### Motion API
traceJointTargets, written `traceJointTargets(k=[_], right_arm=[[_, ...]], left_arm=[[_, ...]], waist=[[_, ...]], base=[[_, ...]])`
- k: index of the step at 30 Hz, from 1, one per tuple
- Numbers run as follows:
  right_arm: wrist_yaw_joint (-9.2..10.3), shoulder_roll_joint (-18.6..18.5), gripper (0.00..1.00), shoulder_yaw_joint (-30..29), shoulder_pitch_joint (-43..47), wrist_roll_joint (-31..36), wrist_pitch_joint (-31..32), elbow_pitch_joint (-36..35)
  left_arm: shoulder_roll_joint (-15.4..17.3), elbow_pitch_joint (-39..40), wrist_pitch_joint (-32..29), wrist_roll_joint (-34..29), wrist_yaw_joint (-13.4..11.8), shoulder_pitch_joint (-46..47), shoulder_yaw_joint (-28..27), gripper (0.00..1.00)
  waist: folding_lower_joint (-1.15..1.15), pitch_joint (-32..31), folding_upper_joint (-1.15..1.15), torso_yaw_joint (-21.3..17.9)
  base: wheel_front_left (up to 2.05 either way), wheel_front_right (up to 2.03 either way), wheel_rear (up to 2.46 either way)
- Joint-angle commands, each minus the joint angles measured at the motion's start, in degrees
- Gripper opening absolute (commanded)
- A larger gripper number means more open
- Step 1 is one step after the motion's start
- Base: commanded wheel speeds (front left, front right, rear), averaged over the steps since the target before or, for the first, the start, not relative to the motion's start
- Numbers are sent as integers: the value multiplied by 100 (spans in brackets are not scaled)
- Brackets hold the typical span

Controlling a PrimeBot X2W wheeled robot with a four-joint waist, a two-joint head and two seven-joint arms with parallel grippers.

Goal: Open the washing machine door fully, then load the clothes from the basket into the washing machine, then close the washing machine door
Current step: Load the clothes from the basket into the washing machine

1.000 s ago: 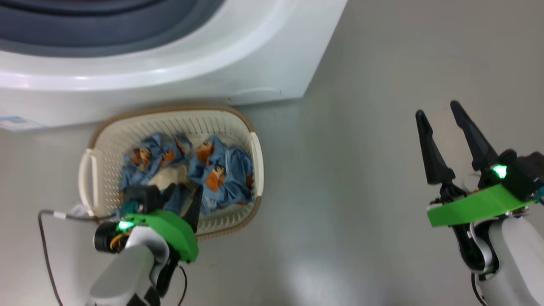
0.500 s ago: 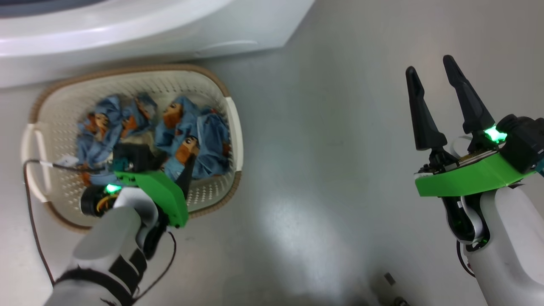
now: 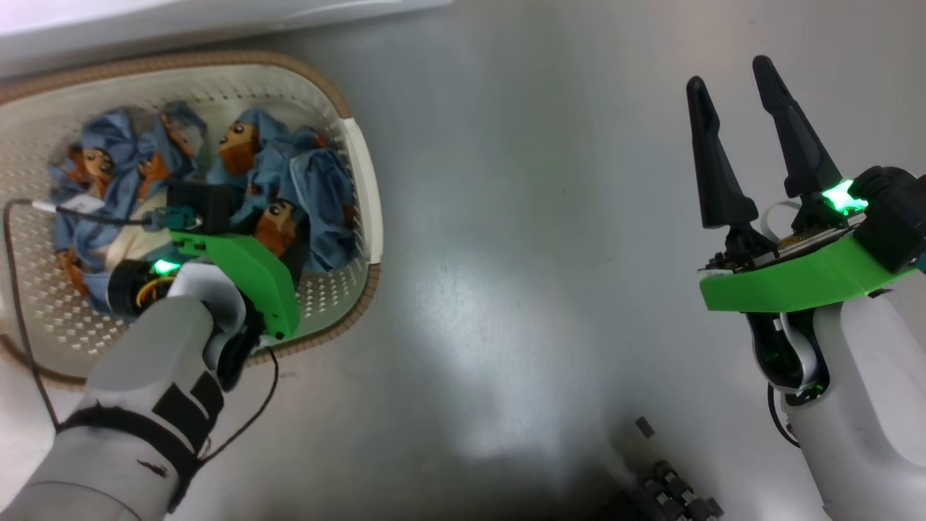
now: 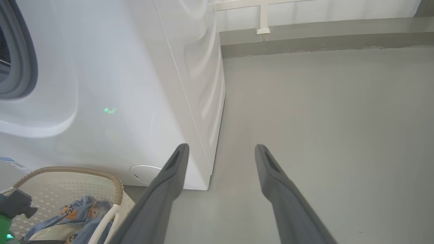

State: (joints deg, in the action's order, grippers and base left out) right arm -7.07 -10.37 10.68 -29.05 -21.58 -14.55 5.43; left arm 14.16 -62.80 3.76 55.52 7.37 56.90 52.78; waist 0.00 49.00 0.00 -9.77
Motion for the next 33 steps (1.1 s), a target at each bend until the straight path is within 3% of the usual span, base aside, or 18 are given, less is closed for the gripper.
traceJointTargets(k=[1, 10, 11, 12, 22, 33], right_arm=[[-42, 24, 100, 103, 102, 27, -45, -140], [-42, 124, 100, 281, -4, 1, -45, -139], [-42, 122, 100, 284, 4, -2, -45, -144], [-42, 119, 100, 282, 14, -4, -45, -148], [-42, 85, 100, 169, 165, 15, -45, -90], [-42, -32, 100, 157, 445, -20, -45, 77]], left_arm=[[197, 60, -1, 84, 12, 30, -13, 100], [383, 51, -53, 470, 12, 190, 437, 99], [389, 60, -52, 510, 12, 199, 486, 36], [398, 70, -52, 555, 12, 202, 528, 0], [395, 165, 450, 1095, 12, 45, 783, 0], [399, 441, 1099, 1575, 12, -591, 809, 0]], waist=[[0, 117, 0, -74], [0, 178, 0, -280], [0, 171, 0, -295], [0, 163, 0, -308], [0, -269, 0, -236], [0, -1365, 0, 37]], base=[[0, 0, 0], [0, 0, 0], [0, 0, 0], [0, 0, 0], [0, 0, 0], [0, 0, 0]])
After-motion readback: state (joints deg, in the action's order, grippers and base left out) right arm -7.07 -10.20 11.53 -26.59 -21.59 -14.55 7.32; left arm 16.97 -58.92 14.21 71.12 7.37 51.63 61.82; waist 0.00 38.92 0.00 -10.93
